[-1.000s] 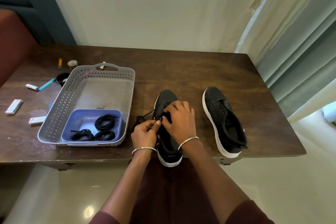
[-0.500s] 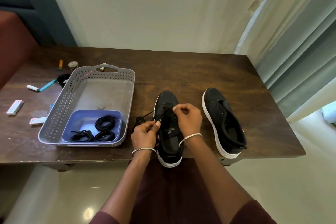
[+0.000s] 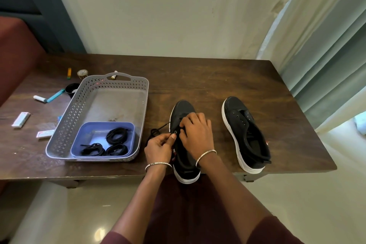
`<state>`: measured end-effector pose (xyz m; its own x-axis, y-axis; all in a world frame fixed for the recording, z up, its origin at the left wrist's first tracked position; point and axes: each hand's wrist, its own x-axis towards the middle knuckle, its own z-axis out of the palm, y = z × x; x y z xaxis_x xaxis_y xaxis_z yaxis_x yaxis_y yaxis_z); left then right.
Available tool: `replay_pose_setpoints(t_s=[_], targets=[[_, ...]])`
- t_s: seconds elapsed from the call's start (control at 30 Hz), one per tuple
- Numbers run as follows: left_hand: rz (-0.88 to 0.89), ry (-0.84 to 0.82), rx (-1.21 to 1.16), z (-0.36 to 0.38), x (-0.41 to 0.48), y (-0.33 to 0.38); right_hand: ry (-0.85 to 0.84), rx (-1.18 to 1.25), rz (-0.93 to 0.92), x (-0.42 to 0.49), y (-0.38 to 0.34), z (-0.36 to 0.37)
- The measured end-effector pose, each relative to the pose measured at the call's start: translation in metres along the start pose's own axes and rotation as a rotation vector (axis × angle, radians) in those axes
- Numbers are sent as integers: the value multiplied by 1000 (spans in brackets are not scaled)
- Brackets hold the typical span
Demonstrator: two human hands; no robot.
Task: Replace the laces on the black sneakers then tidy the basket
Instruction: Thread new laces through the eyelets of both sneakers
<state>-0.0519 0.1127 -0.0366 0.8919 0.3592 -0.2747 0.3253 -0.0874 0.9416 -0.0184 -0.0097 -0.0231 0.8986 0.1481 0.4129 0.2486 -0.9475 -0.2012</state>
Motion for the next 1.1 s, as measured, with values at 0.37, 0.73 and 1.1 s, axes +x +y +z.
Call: replay_pose_setpoints(t_s=[0.37, 0.73, 1.1], targets=[[-5, -11, -4, 0, 0, 1, -82, 1243, 1326, 15, 28, -12], [135, -7, 181, -1, -1, 6, 41, 624, 787, -3, 26, -14], [534, -32, 692, 23, 6, 34, -13, 465, 504, -23, 5, -14]])
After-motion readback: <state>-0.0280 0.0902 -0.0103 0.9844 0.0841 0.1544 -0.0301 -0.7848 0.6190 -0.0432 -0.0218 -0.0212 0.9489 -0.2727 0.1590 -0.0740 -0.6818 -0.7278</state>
